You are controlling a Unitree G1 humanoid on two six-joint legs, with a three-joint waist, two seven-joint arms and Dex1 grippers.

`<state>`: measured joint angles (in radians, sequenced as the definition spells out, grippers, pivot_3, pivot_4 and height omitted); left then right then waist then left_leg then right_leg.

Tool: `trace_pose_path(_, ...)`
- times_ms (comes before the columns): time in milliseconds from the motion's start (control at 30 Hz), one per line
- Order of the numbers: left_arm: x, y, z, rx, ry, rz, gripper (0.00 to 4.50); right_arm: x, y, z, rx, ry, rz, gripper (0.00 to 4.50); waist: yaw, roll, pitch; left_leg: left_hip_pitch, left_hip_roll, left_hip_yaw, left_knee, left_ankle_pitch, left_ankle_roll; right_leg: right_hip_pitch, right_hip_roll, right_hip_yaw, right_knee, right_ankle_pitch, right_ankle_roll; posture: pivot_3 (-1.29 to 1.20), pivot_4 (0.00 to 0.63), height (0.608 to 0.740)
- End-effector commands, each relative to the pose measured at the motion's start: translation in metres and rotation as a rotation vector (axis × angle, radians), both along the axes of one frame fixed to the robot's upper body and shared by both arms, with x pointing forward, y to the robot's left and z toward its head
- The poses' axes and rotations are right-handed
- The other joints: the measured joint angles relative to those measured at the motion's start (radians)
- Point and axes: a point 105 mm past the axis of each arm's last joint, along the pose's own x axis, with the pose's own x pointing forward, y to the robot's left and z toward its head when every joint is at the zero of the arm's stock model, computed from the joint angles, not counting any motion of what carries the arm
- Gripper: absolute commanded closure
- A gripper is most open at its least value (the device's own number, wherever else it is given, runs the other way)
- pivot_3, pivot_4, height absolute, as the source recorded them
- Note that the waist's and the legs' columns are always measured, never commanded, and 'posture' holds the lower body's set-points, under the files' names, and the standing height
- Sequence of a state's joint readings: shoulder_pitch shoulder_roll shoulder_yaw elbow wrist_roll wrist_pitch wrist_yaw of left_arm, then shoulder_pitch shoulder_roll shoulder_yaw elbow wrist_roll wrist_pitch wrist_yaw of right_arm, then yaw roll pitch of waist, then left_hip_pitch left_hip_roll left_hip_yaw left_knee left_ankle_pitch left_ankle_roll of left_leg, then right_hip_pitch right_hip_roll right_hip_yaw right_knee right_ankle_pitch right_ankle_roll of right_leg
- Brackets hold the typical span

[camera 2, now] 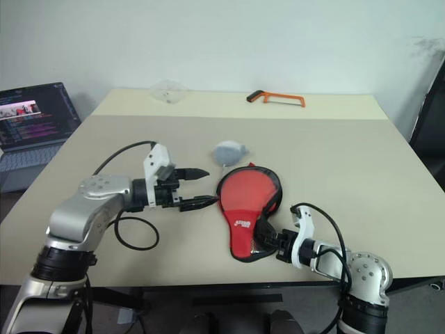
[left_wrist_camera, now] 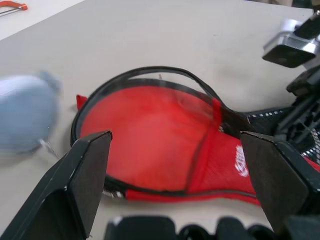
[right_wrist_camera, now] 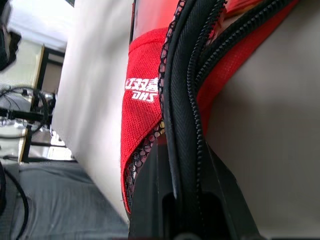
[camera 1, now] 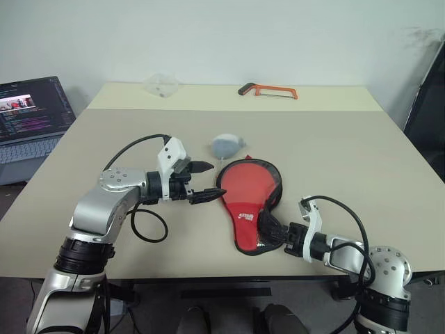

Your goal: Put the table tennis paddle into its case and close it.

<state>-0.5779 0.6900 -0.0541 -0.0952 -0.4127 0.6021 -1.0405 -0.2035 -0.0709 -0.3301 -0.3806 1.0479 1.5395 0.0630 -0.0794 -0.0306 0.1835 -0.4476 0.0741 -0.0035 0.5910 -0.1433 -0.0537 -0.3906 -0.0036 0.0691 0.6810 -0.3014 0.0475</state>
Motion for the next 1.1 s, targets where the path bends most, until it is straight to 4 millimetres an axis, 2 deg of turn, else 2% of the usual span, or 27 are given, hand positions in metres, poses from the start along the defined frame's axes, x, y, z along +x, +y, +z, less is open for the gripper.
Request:
trace_pose_path(33, 0.0, -0.001, 0.011, 0.015, -0.045, -0.023, 0.07, -0.032, 0.015, -0.016, 0.008, 0.101, 0.126, 4.48, 0.0, -0.001, -0.001, 0.0, 0.0, 0.0, 0.0, 0.0, 0.0, 0.0, 0.0, 0.0, 0.0, 0.0, 0.0, 0.0, 0.15, 0.74)
trace_pose_path(267, 0.0, -0.003, 0.01, 0.028, -0.035, -0.045, 0.07, -0.055, 0.021, -0.022, 0.006, 0.135, 0.155, 4.48, 0.0, -0.004, -0.004, 0.0, 0.003, -0.001, 0.0, -0.001, 0.0, 0.0, 0.002, -0.001, 0.0, -0.001, -0.002, 0.0, 0.15, 0.74)
trace_pose_path(467, 0.001, -0.006, 0.011, 0.035, -0.035, -0.06, 0.07, -0.056, 0.02, -0.023, -0.009, 0.141, 0.146, 4.48, 0.0, -0.005, -0.005, 0.0, 0.005, -0.001, 0.0, -0.001, -0.001, 0.0, 0.005, -0.001, 0.0, -0.002, -0.003, 0.0, 0.15, 0.74)
trace_pose_path(700, 0.004, -0.01, 0.011, 0.035, -0.046, -0.071, 0.07, -0.04, 0.015, -0.019, -0.075, 0.088, 0.112, 4.48, -0.001, -0.006, -0.005, 0.001, 0.005, -0.001, 0.0, -0.001, -0.001, 0.0, 0.006, 0.0, 0.0, -0.003, -0.003, 0.0, 0.15, 0.74)
trace_pose_path(800, 0.006, -0.011, 0.01, 0.035, -0.049, -0.073, 0.07, -0.035, 0.012, -0.016, -0.079, 0.074, 0.103, 3.67, -0.001, -0.006, -0.005, 0.001, 0.006, -0.001, 0.0, -0.001, -0.001, 0.0, 0.006, 0.0, 0.001, -0.003, -0.003, 0.0, 0.15, 0.74)
trace_pose_path(933, 0.008, -0.013, 0.007, 0.033, -0.052, -0.072, 0.07, -0.022, 0.002, -0.005, -0.088, 0.024, 0.082, 2.38, -0.001, -0.006, -0.005, 0.002, 0.006, 0.0, 0.001, -0.001, -0.001, 0.0, 0.006, 0.0, 0.001, -0.002, -0.002, 0.0, 0.15, 0.74)
trace_pose_path(1100, 0.012, -0.012, 0.006, 0.028, -0.065, -0.058, 0.07, -0.013, -0.024, 0.016, -0.192, -0.087, 0.122, 0.68, 0.007, -0.005, -0.005, 0.002, 0.005, 0.001, 0.003, -0.001, -0.001, 0.001, 0.005, 0.001, 0.001, -0.001, 0.001, 0.0, 0.15, 0.74)
